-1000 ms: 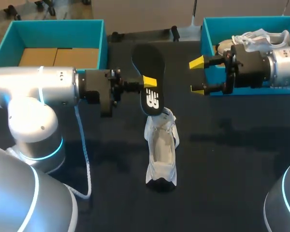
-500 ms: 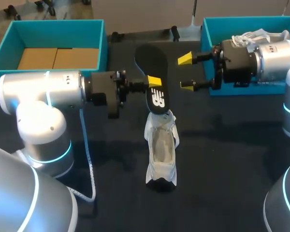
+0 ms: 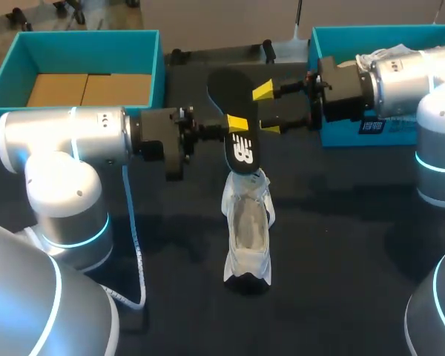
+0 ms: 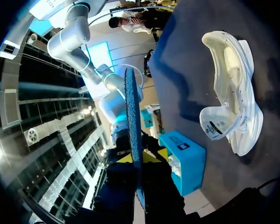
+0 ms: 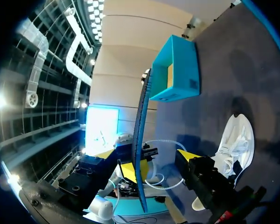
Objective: Take the shoe out of the shoebox, open the shoe tongue, remove and reinsert the insole, then place the shoe into the shoebox
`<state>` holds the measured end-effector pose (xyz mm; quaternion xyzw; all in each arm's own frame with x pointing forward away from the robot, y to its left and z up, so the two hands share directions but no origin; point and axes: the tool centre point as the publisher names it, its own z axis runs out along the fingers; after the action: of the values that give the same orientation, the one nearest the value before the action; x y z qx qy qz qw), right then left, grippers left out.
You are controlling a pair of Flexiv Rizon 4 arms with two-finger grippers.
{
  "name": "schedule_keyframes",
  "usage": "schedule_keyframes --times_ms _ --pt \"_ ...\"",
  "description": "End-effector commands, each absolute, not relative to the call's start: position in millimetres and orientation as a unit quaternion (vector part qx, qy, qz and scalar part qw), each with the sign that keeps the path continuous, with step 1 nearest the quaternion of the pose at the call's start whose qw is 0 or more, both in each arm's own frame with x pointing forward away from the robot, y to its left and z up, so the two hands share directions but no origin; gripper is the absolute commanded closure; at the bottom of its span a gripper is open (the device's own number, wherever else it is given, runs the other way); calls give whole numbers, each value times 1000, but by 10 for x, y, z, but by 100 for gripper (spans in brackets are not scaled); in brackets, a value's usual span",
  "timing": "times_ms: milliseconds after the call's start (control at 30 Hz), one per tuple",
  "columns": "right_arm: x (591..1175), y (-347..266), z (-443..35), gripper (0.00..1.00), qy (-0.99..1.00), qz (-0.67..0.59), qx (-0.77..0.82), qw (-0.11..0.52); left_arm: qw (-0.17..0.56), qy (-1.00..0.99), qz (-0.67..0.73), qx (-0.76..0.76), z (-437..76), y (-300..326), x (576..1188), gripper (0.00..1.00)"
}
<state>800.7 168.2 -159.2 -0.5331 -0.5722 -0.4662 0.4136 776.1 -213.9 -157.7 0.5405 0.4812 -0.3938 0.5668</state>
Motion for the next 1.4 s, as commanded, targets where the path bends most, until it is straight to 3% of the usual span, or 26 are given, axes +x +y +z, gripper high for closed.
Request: schedule_keyframes --times_ms 33,267,400,800,1067,1400 --pt "8009 1799 -1581 22 -578 -457 -540 407 568 481 -393 540 -1585 -2152 7754 100" --pt "7999 1852 -1594 28 -577 -459 -538 409 568 481 -393 540 -1585 -2152 7754 100" --pt "7989 1880 -1586 50 -575 -463 -536 410 568 481 -393 540 -1585 -2152 7754 100" --pt "7966 1938 -1568 58 -566 -465 -535 420 568 481 -393 540 -1585 -2152 7754 100" --pt "7947 1984 -1528 69 -568 -469 -530 421 568 481 -393 540 -1585 -2152 7754 100" --pt "7935 2051 -1510 75 -568 -470 -523 428 568 481 -393 540 -1585 -2152 7754 100"
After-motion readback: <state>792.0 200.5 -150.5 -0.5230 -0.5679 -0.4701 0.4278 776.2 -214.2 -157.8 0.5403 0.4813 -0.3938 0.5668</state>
